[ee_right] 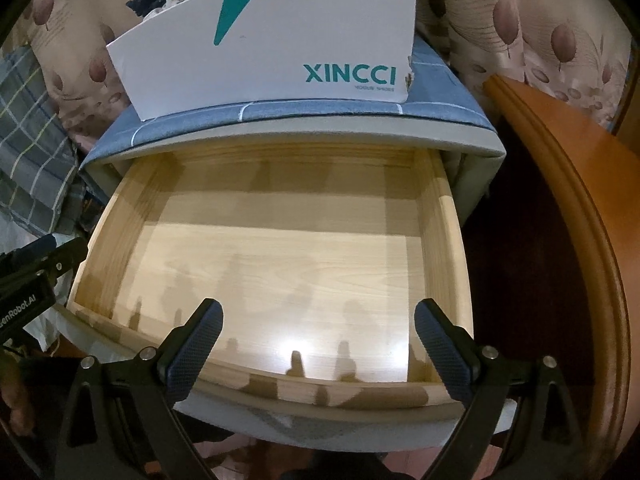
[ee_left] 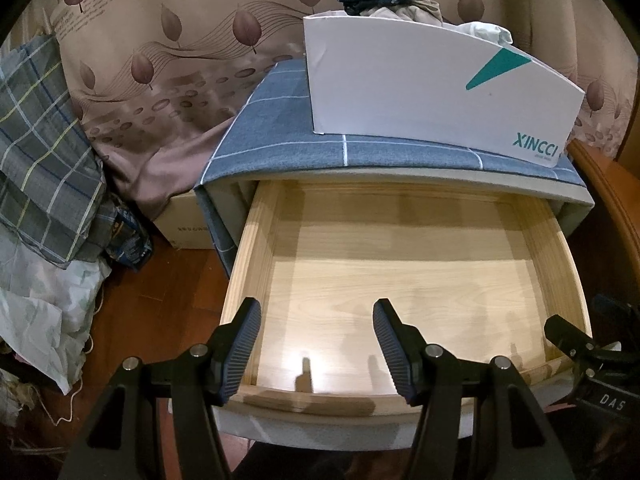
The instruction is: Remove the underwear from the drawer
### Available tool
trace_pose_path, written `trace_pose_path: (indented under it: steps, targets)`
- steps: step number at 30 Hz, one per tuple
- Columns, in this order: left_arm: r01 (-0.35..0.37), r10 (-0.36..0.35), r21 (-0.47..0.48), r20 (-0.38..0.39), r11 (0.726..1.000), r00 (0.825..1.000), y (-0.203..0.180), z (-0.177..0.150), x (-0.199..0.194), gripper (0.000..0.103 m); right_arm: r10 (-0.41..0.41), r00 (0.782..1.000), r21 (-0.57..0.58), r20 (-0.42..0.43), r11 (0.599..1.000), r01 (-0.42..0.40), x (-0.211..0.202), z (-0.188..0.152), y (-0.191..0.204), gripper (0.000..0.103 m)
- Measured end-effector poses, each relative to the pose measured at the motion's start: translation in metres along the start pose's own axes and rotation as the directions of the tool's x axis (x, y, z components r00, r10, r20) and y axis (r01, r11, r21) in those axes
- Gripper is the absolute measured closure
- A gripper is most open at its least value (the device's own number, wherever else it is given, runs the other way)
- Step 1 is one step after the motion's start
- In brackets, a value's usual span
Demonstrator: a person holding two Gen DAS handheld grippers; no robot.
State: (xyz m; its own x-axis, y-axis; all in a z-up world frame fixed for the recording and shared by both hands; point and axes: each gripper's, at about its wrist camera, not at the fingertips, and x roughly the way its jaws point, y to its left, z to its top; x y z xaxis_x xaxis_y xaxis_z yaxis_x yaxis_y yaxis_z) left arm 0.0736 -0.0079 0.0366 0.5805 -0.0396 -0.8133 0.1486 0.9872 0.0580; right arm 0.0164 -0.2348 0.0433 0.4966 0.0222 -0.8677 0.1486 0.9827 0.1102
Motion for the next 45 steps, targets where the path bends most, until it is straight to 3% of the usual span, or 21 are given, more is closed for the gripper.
trace_pose_path:
  steps: [45]
  targets:
    - [-0.006,0.005,0.033,0.006,0.999,1.0,-0.0024,-0.0011,-0.0001,0.043,-0.004,1.0,-0.008,-0.026,1.0,0.004,0.0045,-0.0014,0.0026,0.007]
